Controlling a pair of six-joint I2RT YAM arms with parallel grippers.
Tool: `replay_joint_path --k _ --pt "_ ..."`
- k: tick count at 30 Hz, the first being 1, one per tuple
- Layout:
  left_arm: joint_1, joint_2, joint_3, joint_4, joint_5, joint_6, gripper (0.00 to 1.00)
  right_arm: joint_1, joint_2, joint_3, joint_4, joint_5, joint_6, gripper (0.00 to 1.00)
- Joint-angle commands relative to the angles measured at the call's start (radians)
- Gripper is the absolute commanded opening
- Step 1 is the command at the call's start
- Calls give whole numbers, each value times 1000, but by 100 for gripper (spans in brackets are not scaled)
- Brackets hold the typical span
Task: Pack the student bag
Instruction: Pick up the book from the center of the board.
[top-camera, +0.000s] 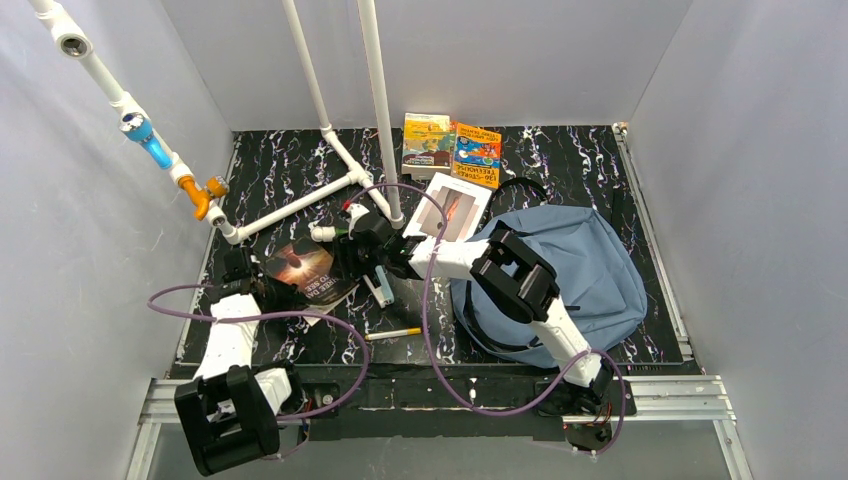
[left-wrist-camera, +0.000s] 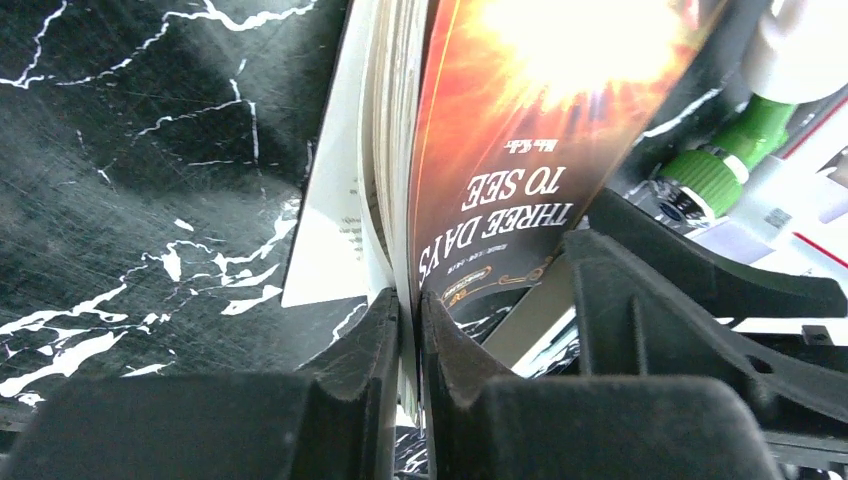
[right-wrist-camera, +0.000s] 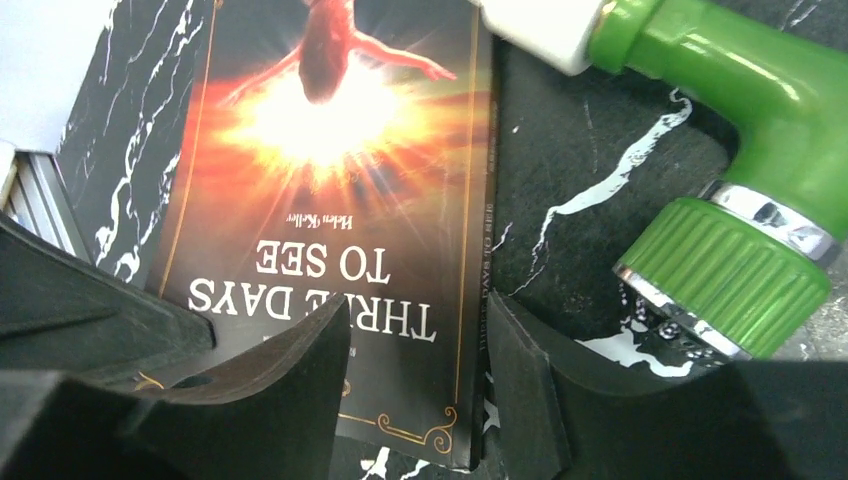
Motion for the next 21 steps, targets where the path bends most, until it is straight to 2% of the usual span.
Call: replay_joint_path --k 1,5,8,11,13,18,21 --pt "-9 -50 65 -14 72 28 0 60 -72 -19 -100 -121 -80 64" --pt "-9 -57 123 -112 71 71 0 60 -142 -20 -167 -80 -264 76" --pt "-9 -73 167 -167 65 98 0 58 -208 -19 -213 -49 -316 82" --pt "-9 -105 211 -206 66 117 0 42 -253 11 -300 -28 -201 86" --pt "-9 -127 251 -238 71 127 0 38 -288 -4 -306 -41 -99 94" --pt "-9 -176 348 -294 127 119 0 13 -374 -139 -230 -97 131 97" --pt "-9 -204 389 -313 160 109 0 -43 -427 -267 -87 -164 310 98"
